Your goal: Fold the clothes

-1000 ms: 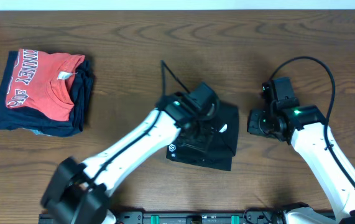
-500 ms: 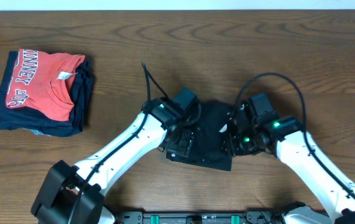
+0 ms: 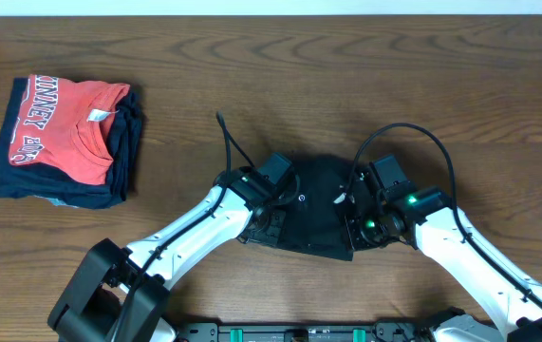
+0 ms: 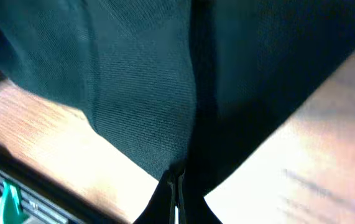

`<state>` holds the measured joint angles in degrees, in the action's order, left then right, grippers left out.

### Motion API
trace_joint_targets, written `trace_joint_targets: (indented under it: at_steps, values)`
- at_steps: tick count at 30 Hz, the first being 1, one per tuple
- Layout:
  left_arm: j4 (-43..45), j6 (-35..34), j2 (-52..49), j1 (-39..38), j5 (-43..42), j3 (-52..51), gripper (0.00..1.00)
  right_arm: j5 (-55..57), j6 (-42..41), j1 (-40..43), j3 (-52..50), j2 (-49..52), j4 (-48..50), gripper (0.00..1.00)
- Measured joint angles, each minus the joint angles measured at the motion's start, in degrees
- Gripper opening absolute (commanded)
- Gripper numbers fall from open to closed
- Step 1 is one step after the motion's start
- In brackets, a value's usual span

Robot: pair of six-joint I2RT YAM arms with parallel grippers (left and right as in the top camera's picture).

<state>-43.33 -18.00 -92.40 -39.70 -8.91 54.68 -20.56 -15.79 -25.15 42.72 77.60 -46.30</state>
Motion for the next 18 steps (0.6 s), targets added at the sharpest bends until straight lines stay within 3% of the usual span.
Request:
trace_joint_targets:
  at_steps: [3,8,9,11,14,18]
  values:
    - [0.0,0.5,0.0,0.0,0.0,0.0,0.27,1.5,-0.9,0.0,1.4,-0.2,-6.5,0.01]
    - [-0.2,1.2,0.0,0.0,-0.2,0.0,0.19,6.5,-5.8,0.0,4.7,-1.8,-17.7,0.01]
    - [-0.2,1.3,0.0,0.0,-0.3,0.0,0.19,7.1,-6.4,0.0,4.8,-1.9,-18.5,0.02]
    - [-0.4,1.3,0.0,0.0,-0.3,0.0,0.19,7.9,-7.6,0.0,4.9,-2.0,-19.0,0.32]
    - [-1.4,1.3,0.0,0.0,-0.1,0.0,0.2,10.1,-8.8,0.0,4.9,-2.0,-19.3,0.32]
    - [-4.7,2.0,0.0,0.0,-0.1,0.0,0.28,13.9,-10.8,0.0,4.9,-2.0,-19.0,0.3]
